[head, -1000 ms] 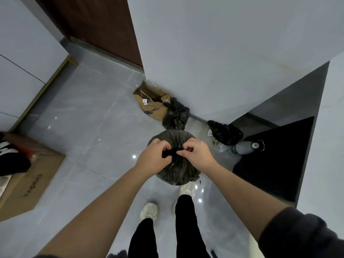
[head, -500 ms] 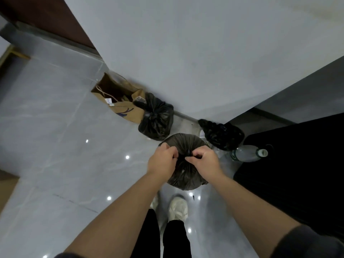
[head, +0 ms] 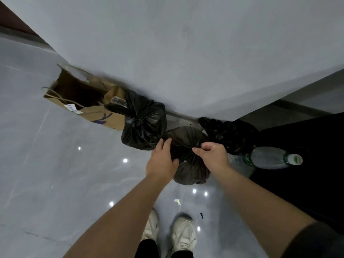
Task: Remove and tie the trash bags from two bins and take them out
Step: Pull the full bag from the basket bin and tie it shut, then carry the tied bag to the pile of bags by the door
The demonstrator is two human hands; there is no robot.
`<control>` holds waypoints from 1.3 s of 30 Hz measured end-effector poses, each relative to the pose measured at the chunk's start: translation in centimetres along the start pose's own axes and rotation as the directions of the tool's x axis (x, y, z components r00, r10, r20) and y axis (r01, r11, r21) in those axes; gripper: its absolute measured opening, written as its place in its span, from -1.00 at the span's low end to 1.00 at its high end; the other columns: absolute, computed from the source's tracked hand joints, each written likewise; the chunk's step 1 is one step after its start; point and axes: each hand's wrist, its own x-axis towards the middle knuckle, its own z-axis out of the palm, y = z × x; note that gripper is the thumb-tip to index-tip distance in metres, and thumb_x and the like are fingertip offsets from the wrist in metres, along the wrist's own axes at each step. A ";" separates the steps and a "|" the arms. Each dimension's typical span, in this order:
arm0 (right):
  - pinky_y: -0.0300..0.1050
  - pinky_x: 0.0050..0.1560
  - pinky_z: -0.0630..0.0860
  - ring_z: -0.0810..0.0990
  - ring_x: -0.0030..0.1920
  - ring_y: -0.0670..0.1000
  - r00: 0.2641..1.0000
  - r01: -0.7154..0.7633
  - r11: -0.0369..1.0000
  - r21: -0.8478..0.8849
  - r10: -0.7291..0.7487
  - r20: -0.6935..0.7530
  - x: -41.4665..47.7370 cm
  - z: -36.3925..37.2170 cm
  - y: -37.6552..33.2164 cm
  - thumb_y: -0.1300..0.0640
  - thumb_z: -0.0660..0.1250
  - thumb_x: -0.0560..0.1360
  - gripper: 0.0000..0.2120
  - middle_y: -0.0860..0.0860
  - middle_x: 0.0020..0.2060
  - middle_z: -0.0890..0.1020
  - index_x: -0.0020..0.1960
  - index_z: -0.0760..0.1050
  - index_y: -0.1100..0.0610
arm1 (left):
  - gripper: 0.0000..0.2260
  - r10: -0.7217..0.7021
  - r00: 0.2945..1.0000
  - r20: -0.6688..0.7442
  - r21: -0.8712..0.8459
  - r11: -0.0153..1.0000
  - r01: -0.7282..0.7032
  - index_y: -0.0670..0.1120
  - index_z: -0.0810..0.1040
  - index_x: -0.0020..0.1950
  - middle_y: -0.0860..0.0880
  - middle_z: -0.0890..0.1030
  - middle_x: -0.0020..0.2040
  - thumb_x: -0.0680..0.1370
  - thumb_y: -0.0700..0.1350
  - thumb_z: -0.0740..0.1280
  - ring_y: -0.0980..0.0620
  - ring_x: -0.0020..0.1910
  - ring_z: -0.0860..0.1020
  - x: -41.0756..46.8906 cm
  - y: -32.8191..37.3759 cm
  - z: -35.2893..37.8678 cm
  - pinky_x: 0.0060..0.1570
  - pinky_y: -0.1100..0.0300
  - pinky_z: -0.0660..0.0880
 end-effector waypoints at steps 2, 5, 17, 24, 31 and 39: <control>-0.18 -0.31 0.38 0.41 -0.44 -0.08 0.999 -0.017 1.000 0.018 0.018 -0.033 1.8 0.6 -0.2 0.15 0.46 0.43 -0.64 -0.04 -0.53 0.42 -0.47 0.40 0.11 | -0.28 -0.020 0.999 0.048 -0.023 1.000 0.021 0.03 0.00 0.54 -0.07 0.07 0.56 0.49 -0.05 0.34 -0.10 0.47 0.22 1.3 -0.5 0.5 0.35 0.01 0.34; -0.09 -0.23 0.46 0.44 -0.40 -0.02 0.989 -0.051 0.994 0.101 0.064 -0.132 4.8 1.8 -0.2 0.13 0.47 0.41 -0.63 -0.01 -0.51 0.45 -0.48 0.39 0.09 | -0.17 -0.105 0.990 0.095 -0.087 0.990 0.114 0.06 -0.09 0.54 -0.10 0.06 0.55 0.46 0.01 0.39 -0.14 0.45 0.26 3.3 -0.8 1.4 0.32 -0.04 0.37; -0.13 -0.31 0.39 0.36 -0.43 -0.01 0.958 -0.057 0.958 0.283 0.132 -0.254 9.6 6.3 2.6 0.14 0.43 0.44 -0.62 -0.02 -0.53 0.39 -0.46 0.34 0.08 | -0.31 -0.305 0.844 0.442 -0.664 0.522 0.536 0.24 -0.12 0.52 -0.06 0.37 0.40 0.57 -0.07 0.26 -0.07 0.14 0.45 8.9 0.4 6.0 0.02 -0.06 0.53; -0.16 -0.23 0.41 0.50 -0.29 -0.01 0.974 -0.014 0.983 0.184 0.055 -0.221 10.3 6.9 4.7 0.09 0.39 0.49 -0.73 0.02 -0.37 0.53 -0.35 0.45 0.12 | -0.32 -0.243 0.889 0.389 -0.678 0.578 0.454 0.25 -0.08 0.51 -0.02 0.39 0.38 0.57 -0.18 0.21 -0.09 0.20 0.48 9.3 -1.7 7.1 0.05 -0.05 0.52; 0.06 0.30 0.47 0.52 0.24 0.09 0.986 -0.060 0.991 0.120 0.077 -0.146 8.4 5.2 5.2 0.07 0.51 0.38 -0.47 0.11 0.24 0.54 0.31 0.48 0.12 | -0.34 -0.203 0.930 0.305 -0.693 0.623 0.363 0.10 -0.01 0.54 0.11 0.32 0.20 0.56 -0.18 0.29 0.07 0.13 0.40 7.4 -2.0 5.3 0.04 0.09 0.44; -0.11 0.29 0.41 0.45 0.33 0.10 0.993 -0.096 0.982 0.163 0.105 -0.053 1.4 3.1 1.2 0.15 0.44 0.45 -0.45 0.16 0.35 0.46 0.40 0.38 0.19 | -0.32 -0.180 0.968 0.177 -0.515 0.821 0.247 -0.08 0.11 0.53 -0.11 0.32 0.45 0.50 -0.14 0.38 -0.05 0.39 0.35 1.1 -1.0 -1.6 0.36 0.01 0.33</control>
